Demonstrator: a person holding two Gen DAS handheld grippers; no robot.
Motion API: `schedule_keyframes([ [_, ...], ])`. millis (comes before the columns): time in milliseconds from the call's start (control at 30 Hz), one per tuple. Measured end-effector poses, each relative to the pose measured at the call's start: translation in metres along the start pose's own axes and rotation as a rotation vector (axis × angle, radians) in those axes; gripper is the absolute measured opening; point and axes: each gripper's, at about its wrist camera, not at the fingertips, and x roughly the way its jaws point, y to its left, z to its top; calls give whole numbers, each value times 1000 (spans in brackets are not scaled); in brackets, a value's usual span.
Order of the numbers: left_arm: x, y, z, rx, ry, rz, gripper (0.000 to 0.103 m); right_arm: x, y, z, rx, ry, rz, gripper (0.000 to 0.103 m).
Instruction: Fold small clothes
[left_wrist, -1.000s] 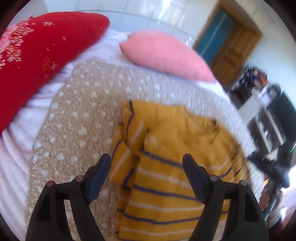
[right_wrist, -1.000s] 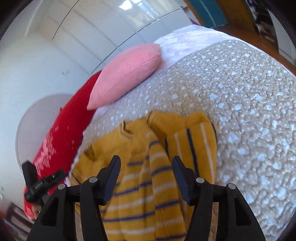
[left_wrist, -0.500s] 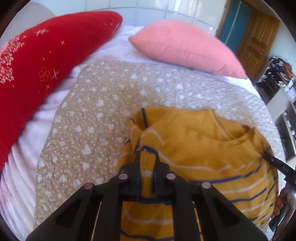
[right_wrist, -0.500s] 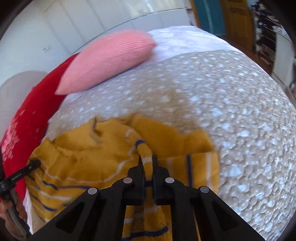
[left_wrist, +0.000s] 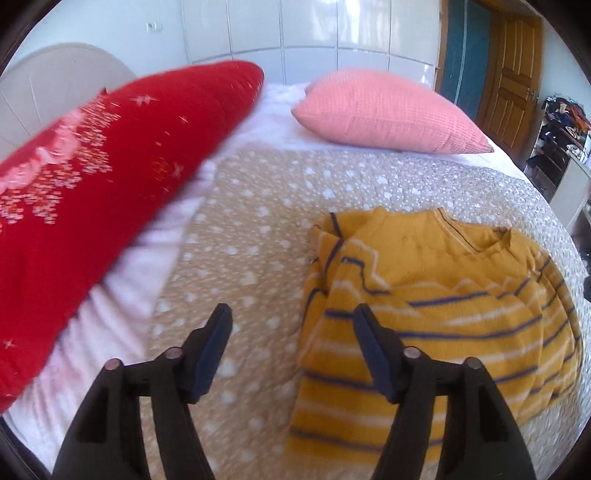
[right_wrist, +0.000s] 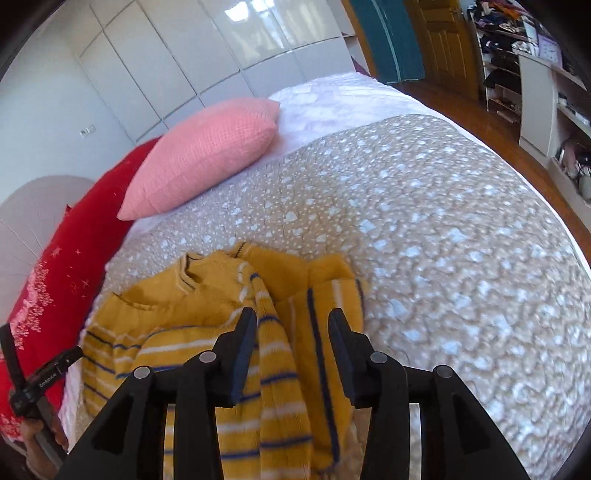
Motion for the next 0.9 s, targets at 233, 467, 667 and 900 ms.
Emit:
schedule_keyframes([
  [233, -23, 20, -31, -77, 19, -72, 76, -40, -19, -52, 57, 14, 92, 62],
  [467, 3, 60, -82, -277, 84, -379, 82, -32, -26, -114, 120, 81, 200, 72],
  [667, 27, 60, -96, -343, 101, -577, 88, -8, -16, -130, 168, 46, 246, 82],
  [900, 65, 20, -65, -345, 133, -642, 94, 37, 7, -96, 208, -1, 203, 89],
])
